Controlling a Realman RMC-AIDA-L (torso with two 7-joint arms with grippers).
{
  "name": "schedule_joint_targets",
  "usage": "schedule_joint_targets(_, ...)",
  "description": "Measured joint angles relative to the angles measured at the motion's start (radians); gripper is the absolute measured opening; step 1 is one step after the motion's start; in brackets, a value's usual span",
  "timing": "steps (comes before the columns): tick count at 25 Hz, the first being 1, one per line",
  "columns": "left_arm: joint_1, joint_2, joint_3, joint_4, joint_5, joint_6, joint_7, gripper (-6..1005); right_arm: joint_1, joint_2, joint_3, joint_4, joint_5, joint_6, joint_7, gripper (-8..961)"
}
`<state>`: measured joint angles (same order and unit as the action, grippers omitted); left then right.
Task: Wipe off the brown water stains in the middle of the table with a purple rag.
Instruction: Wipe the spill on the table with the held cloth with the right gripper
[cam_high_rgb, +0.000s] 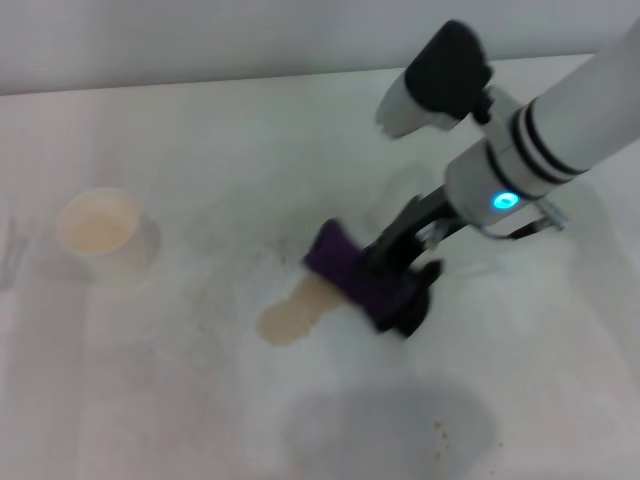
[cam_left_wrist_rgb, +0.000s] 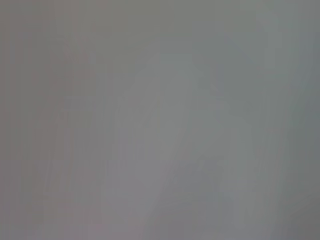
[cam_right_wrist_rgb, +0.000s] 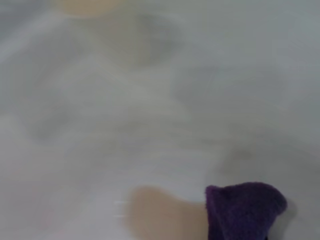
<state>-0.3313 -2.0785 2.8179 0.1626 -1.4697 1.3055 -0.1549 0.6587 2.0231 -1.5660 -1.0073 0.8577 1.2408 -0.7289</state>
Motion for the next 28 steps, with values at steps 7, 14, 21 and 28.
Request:
schedule_joint_targets(7,-0.004,-0.001,0.000,0.002,0.000,0.000,0.000,887,0.020,0.004,-0.197,0.044,0.208,-0.058,-0.126,87)
schedule_joint_targets(14,-0.005,-0.002,0.000,0.009,0.000,0.000,0.000,887,0.030,0.004,-0.342,0.075,0.257,-0.228,-0.128,88)
schedule_joint_targets(21,-0.008,-0.002,0.000,0.005,0.002,0.000,0.000,887,0.029,-0.005,-0.202,0.135,0.146,-0.298,-0.122,88)
schedule_joint_targets(28,-0.009,0.000,0.000,0.002,0.001,0.000,0.000,887,0.030,-0.006,-0.077,0.187,0.063,-0.306,-0.121,87)
